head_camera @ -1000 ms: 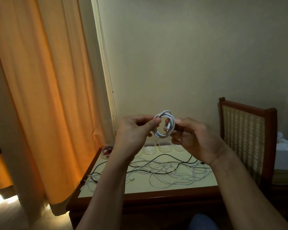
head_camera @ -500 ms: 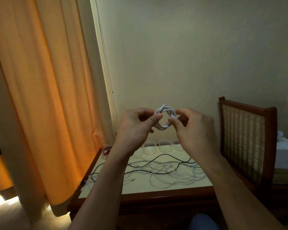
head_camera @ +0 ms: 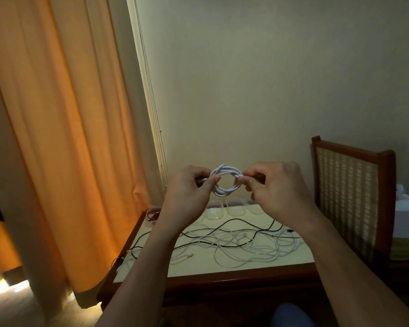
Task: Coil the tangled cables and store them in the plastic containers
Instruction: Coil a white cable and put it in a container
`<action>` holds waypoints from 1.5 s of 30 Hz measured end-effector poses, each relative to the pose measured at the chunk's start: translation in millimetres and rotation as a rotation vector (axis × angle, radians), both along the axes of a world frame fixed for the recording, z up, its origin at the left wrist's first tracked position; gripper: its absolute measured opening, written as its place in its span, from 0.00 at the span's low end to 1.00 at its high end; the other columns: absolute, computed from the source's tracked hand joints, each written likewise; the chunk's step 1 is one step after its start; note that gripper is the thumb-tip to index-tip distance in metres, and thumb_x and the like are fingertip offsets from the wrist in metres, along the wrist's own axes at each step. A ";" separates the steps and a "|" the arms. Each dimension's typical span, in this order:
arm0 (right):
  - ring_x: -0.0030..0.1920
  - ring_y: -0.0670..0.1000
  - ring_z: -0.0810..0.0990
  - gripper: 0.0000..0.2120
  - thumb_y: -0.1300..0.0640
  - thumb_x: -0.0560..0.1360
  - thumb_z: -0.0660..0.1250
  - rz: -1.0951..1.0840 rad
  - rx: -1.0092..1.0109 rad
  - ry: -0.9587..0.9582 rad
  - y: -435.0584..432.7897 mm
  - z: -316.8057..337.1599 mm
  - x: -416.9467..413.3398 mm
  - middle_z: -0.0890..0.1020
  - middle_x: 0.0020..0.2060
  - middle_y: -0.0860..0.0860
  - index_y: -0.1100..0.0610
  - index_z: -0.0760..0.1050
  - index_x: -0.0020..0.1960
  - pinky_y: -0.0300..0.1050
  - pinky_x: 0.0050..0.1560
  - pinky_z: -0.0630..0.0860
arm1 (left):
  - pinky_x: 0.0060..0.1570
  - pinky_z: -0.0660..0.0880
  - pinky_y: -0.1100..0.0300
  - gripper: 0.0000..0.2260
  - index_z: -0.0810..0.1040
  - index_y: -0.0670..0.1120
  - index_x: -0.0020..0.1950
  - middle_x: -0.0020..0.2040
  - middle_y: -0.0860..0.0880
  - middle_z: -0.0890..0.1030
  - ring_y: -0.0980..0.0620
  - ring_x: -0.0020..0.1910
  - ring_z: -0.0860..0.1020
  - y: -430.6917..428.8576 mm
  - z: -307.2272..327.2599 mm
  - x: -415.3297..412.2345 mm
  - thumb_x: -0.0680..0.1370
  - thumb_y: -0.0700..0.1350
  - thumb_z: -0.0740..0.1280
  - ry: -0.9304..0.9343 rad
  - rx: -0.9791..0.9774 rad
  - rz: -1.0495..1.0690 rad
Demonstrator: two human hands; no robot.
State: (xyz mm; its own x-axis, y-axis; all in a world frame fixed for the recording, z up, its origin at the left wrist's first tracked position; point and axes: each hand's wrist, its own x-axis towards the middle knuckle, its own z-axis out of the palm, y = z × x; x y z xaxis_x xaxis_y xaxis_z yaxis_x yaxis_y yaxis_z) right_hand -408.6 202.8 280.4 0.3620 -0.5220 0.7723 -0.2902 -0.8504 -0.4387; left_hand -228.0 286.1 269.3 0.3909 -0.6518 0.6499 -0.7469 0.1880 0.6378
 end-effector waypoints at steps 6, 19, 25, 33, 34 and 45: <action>0.32 0.45 0.82 0.03 0.55 0.74 0.77 0.011 0.080 -0.002 -8.4 -5.0 -5.5 0.84 0.32 0.44 0.52 0.87 0.47 0.50 0.40 0.83 | 0.45 0.74 0.65 0.06 0.85 0.52 0.52 0.48 0.56 0.82 0.62 0.45 0.78 -5.5 -9.2 3.9 0.80 0.52 0.71 -0.153 0.095 0.059; 0.40 0.52 0.88 0.06 0.64 0.79 0.69 0.266 0.552 -0.281 -17.0 -23.1 -0.2 0.87 0.39 0.54 0.59 0.83 0.46 0.52 0.44 0.86 | 0.39 0.81 0.57 0.05 0.82 0.47 0.52 0.38 0.49 0.84 0.53 0.35 0.82 3.7 -9.2 2.9 0.82 0.47 0.69 0.006 0.258 -0.264; 0.44 0.64 0.87 0.05 0.66 0.78 0.68 0.491 0.738 -0.379 -18.3 -24.7 -3.6 0.86 0.42 0.63 0.67 0.82 0.50 0.53 0.47 0.85 | 0.38 0.80 0.58 0.10 0.81 0.37 0.54 0.42 0.39 0.86 0.47 0.39 0.85 1.7 -19.5 1.4 0.81 0.43 0.70 0.381 0.138 -0.380; 0.46 0.63 0.86 0.07 0.66 0.79 0.67 0.561 0.936 -0.482 -29.2 -64.0 18.6 0.85 0.45 0.66 0.70 0.80 0.53 0.48 0.47 0.85 | 0.42 0.84 0.55 0.10 0.82 0.36 0.55 0.44 0.35 0.86 0.40 0.40 0.85 -10.5 -49.1 18.9 0.79 0.42 0.72 0.598 0.111 -0.328; 0.46 0.63 0.86 0.07 0.66 0.79 0.67 0.546 0.942 -0.483 -32.0 -71.9 23.9 0.85 0.45 0.65 0.69 0.81 0.52 0.49 0.49 0.85 | 0.42 0.84 0.55 0.10 0.83 0.36 0.55 0.44 0.34 0.85 0.40 0.40 0.85 -13.0 -55.1 22.2 0.79 0.42 0.72 0.620 0.121 -0.309; 0.40 0.55 0.87 0.04 0.63 0.78 0.71 0.349 0.891 -0.238 -76.2 -125.8 101.9 0.87 0.41 0.56 0.61 0.84 0.50 0.55 0.47 0.85 | 0.38 0.83 0.58 0.09 0.83 0.37 0.56 0.40 0.39 0.85 0.45 0.36 0.83 -47.5 -115.3 70.2 0.80 0.43 0.70 0.805 0.175 -0.202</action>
State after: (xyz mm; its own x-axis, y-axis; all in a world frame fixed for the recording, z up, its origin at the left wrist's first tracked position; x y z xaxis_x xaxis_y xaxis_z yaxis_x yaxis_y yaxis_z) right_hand -306.7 126.7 154.6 0.4922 -0.8420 0.2207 0.0932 -0.2010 -0.9751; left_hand -157.8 238.6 154.0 0.5560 -0.8244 0.1061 -0.0147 0.1178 0.9929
